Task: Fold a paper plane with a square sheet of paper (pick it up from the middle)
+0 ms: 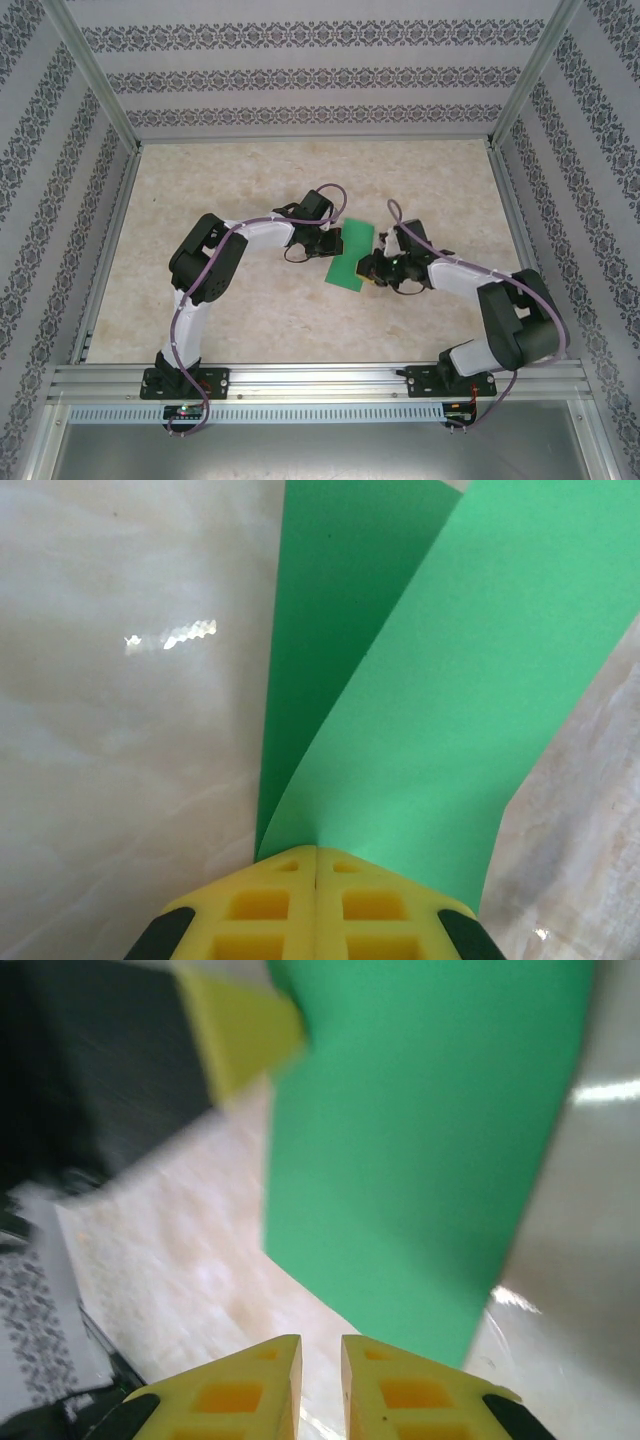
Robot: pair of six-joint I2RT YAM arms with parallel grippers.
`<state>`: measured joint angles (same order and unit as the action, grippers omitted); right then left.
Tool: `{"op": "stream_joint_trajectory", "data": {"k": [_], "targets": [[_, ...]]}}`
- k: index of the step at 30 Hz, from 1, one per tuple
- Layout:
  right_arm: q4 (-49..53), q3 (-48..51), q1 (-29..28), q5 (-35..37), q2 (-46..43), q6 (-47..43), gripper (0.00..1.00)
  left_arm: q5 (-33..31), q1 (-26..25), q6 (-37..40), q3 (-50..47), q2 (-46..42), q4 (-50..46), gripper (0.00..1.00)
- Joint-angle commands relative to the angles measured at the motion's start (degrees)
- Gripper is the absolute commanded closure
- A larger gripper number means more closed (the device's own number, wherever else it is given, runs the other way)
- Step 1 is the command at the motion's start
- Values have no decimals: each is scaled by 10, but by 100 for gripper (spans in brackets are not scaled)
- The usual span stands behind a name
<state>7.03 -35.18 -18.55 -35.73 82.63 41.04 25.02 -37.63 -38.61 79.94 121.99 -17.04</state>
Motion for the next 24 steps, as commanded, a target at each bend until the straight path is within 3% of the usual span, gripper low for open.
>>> {"op": "stream_joint_trajectory", "data": {"k": [1,5,15,24], "targets": [[-1,-36,27,17,7,-24,82,-14,-10,15,-6,30,-45,100],[-47,-58,47,-14,74,-22,82,-17,-10,14,-10,29,-45,100],[-57,-32,54,8,167,-48,82,-15,-10,22,-7,30,-51,100],[-8,-100,55,-9,87,-33,81,-16,-10,22,-11,29,-54,100]]}}
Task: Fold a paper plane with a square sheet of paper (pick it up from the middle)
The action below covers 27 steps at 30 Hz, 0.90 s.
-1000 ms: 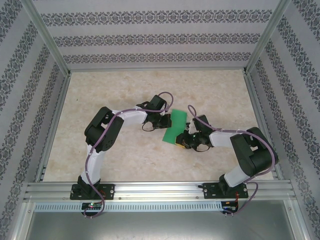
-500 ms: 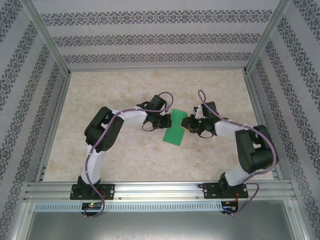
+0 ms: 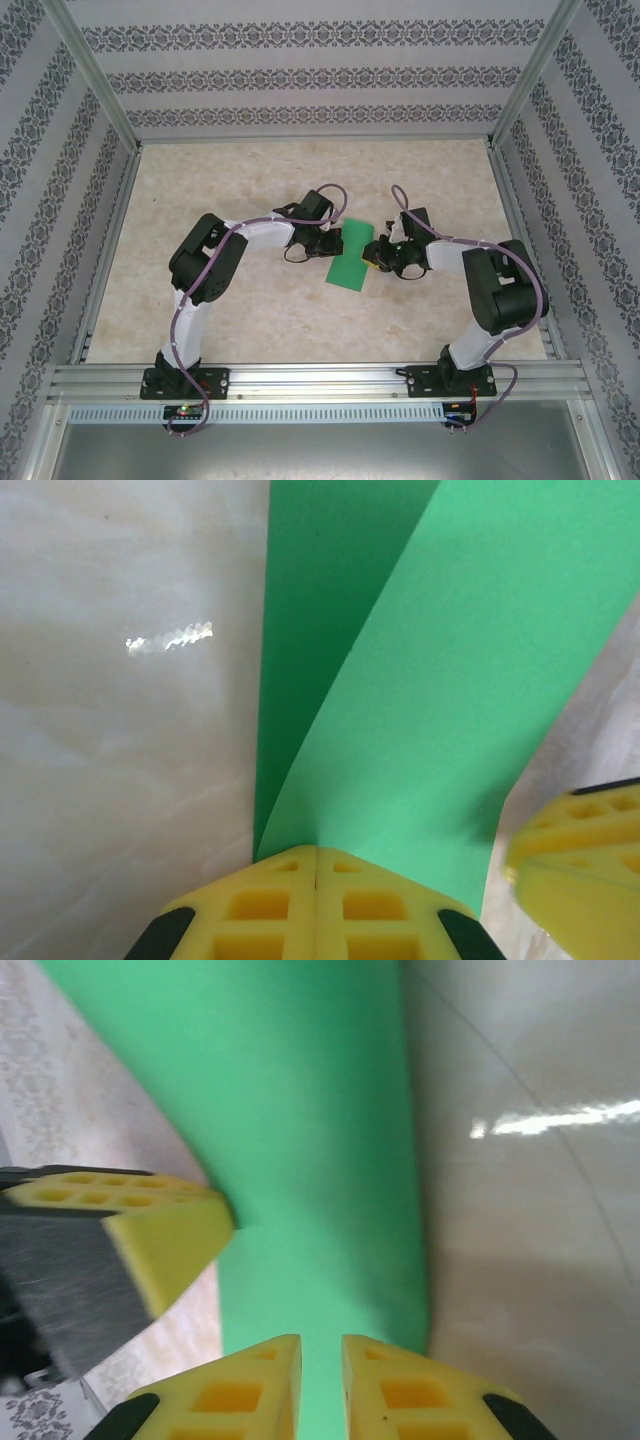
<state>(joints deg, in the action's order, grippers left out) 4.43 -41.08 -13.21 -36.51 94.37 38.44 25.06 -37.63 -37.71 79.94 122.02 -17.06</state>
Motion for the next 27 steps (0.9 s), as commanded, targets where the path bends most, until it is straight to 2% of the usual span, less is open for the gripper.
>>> {"op": "stream_joint_trajectory", "data": {"k": [1,8,15,22,27], "targets": [[18,-47,1,-2,-28,-10,81,-16,-10,12,-11,30,-52,100],[-5,-61,2,16,50,-16,81,-14,-10,16,-8,31,-56,100],[12,-71,5,42,108,-29,81,-15,-10,14,-10,30,-54,100],[31,-113,9,13,53,-16,81,-15,-10,20,-8,31,-62,100],[30,-142,17,1,80,-20,80,-14,-10,18,-8,31,-60,100]]}}
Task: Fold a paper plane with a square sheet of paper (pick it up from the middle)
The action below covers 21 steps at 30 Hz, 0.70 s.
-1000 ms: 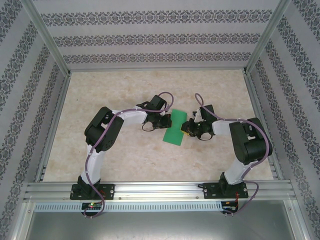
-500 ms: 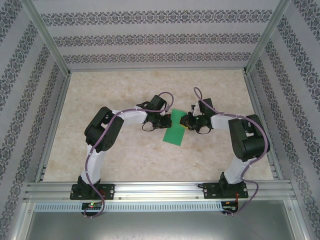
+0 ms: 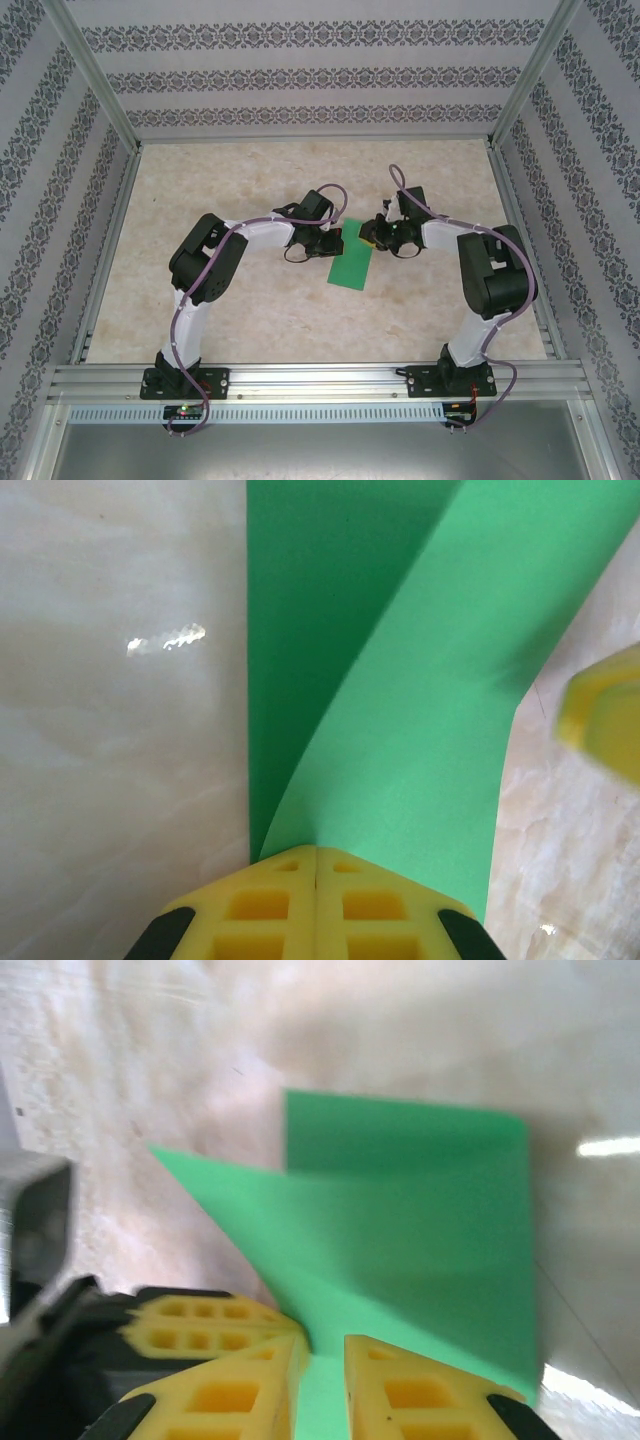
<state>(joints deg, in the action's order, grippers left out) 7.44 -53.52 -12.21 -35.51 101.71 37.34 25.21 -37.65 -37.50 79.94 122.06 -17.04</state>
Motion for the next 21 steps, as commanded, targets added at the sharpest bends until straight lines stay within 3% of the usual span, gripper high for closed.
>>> {"op": "stream_joint_trajectory", "data": {"k": [1,6,14,16,21], "targets": [[-4,-19,9,-8,18,-9,81,-16,-10,15,-8,31,-60,100],[-48,7,10,-5,49,5,81,-14,-9,14,-7,30,-59,100],[-28,2,12,9,92,-1,81,-17,-9,15,-9,30,-59,100],[-58,16,13,-8,71,18,81,-17,-9,17,-6,32,-64,100],[-10,-22,17,-16,13,5,80,-15,-9,19,-8,30,-65,100]]}}
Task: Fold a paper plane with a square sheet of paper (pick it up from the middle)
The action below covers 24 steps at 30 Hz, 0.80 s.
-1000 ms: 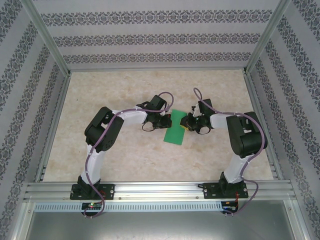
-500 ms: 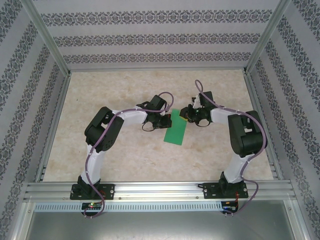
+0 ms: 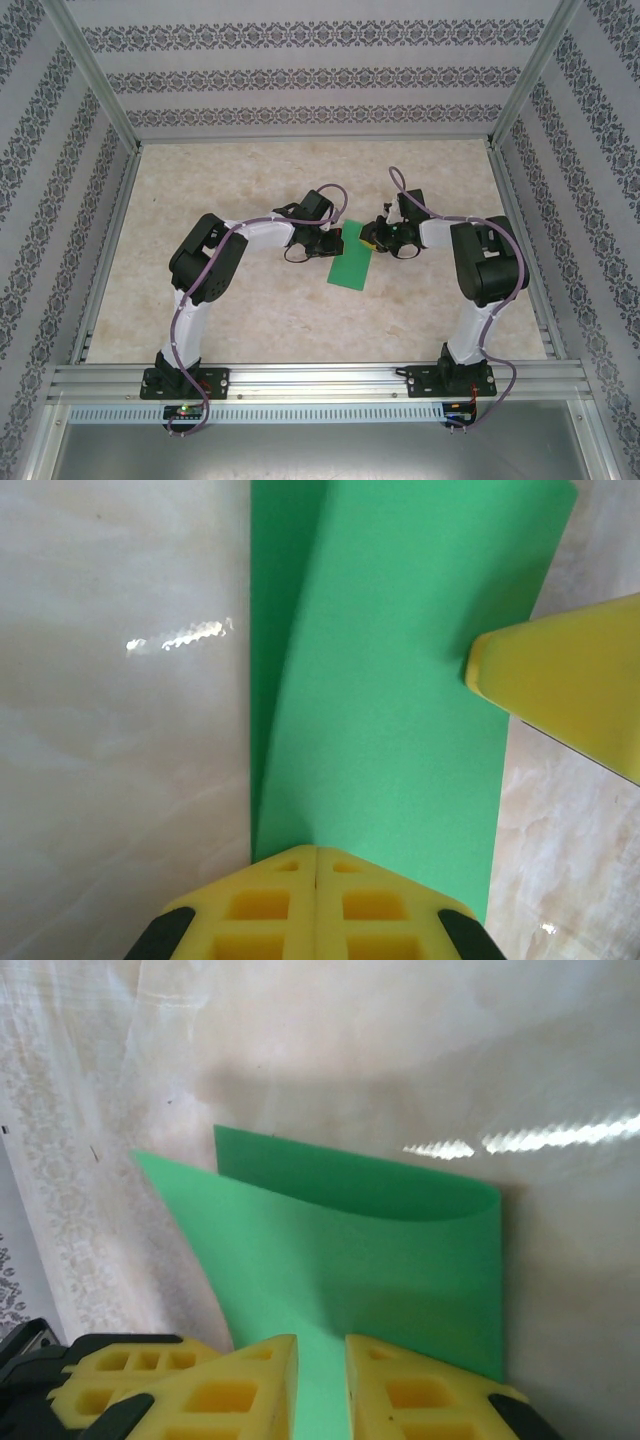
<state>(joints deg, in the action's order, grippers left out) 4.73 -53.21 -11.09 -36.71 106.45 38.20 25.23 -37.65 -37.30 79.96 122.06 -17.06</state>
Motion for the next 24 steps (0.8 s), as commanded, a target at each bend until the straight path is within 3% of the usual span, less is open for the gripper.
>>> {"op": "stream_joint_trajectory", "data": {"k": [1,5,17,24], "targets": [[30,-36,7,0,-39,-9,80,-16,-9,18,-7,30,-65,100],[77,-70,9,35,-25,-35,80,-16,-9,20,-3,30,-67,100],[73,-65,13,47,56,-32,80,-12,-9,19,-1,30,-66,100],[111,-95,18,39,-7,-39,80,-13,-9,22,-4,28,-70,100]]}}
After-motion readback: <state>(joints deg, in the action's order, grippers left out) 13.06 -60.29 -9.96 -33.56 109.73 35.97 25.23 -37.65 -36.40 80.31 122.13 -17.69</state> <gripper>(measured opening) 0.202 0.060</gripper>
